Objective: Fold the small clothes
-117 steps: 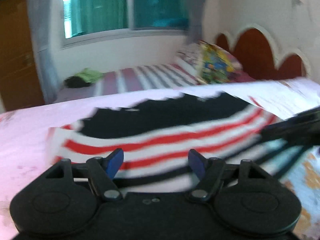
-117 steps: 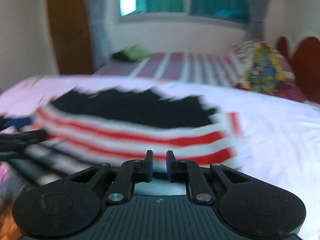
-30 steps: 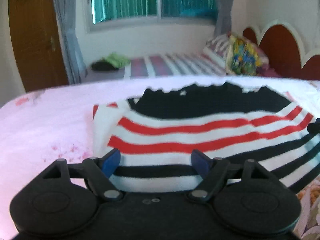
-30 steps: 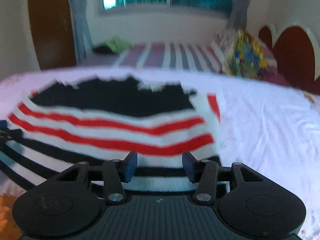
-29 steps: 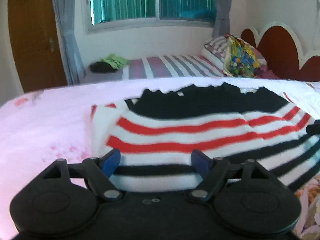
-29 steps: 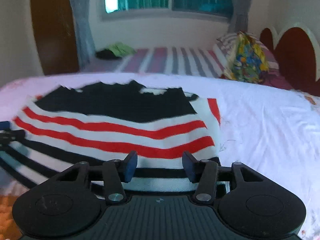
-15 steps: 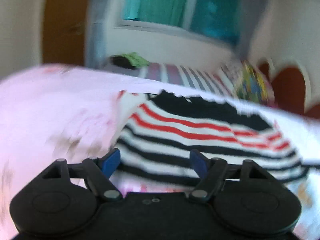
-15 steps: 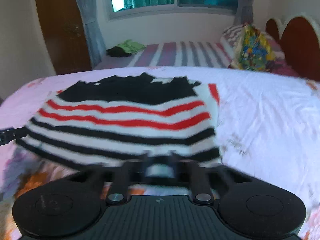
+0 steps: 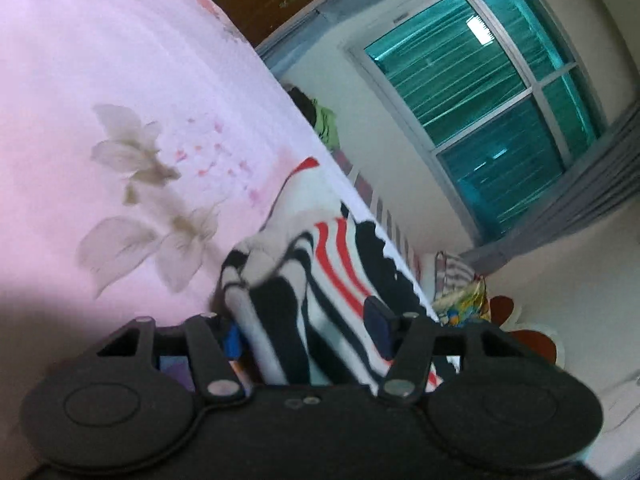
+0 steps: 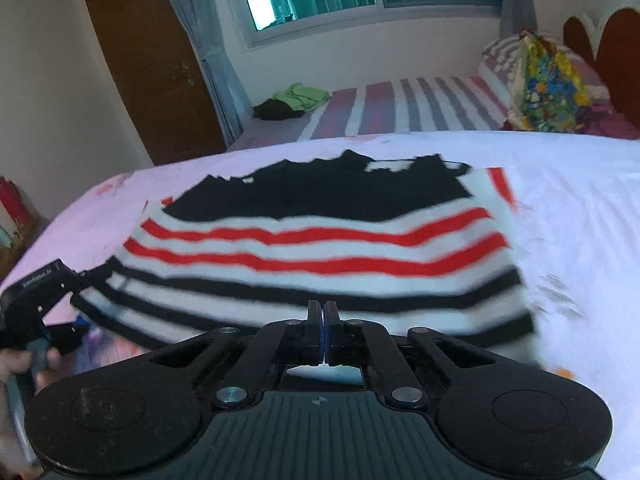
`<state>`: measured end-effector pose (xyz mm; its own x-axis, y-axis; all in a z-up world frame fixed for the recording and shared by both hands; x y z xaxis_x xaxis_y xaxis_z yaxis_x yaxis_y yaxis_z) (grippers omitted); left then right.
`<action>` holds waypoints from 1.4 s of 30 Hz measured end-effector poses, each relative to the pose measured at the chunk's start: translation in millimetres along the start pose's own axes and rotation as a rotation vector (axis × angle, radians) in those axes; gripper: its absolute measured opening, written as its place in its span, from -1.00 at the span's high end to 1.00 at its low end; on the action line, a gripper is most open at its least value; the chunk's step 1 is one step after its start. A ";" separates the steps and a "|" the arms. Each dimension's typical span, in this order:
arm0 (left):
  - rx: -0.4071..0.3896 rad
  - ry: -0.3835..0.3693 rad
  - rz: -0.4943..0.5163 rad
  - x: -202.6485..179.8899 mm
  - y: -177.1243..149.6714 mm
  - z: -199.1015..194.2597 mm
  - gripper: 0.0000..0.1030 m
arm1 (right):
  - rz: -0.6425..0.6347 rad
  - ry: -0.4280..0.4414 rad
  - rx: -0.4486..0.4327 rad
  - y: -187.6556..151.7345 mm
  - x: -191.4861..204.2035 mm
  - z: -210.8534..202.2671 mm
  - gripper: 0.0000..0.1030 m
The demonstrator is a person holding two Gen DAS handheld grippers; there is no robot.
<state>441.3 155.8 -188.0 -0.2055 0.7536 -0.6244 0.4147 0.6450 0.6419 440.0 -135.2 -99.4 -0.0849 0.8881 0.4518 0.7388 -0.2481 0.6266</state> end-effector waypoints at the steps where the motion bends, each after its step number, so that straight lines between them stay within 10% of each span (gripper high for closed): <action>1: -0.004 0.000 0.006 -1.0 1.3 3.9 -0.07 | 0.005 0.009 0.004 3.5 3.1 10.2 0.96; 8: 0.030 -0.020 -0.062 9.5 9.6 31.6 0.64 | 0.001 0.073 0.031 10.6 24.9 65.2 0.96; 12: -0.102 -0.216 -0.224 18.3 13.3 15.0 0.70 | -0.003 0.048 0.052 1.3 14.9 79.7 1.00; 21: -0.015 -0.088 -0.078 4.5 17.5 24.2 0.71 | 0.047 0.103 0.077 8.3 3.9 81.9 1.00; 28: -0.034 -0.183 0.090 -91.5 29.5 11.3 0.71 | 0.153 0.103 0.009 31.2 -34.3 38.8 1.00; 36: 0.121 -0.276 0.391 -235.6 -53.0 42.3 0.70 | 0.331 0.074 -0.133 62.5 -142.0 -45.4 1.00; 42: 0.425 -0.295 0.582 -297.8 -171.8 94.4 0.47 | 0.417 0.057 -0.159 65.8 -196.1 -90.4 1.00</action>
<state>514.9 -191.4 -154.3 0.3692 0.8524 -0.3703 0.7001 0.0069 0.7140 444.8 -360.7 -89.3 0.1584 0.6781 0.7177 0.6058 -0.6408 0.4717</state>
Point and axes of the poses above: each gripper's, at about its wrist camera, not at the fingertips, and z roughly the way its jaws point, x to its left, y to its top, the point moved 6 cm from there along z, roughly the way its jaws point, and after that the axes turned 12 degrees about z, right-handed, at the moved point
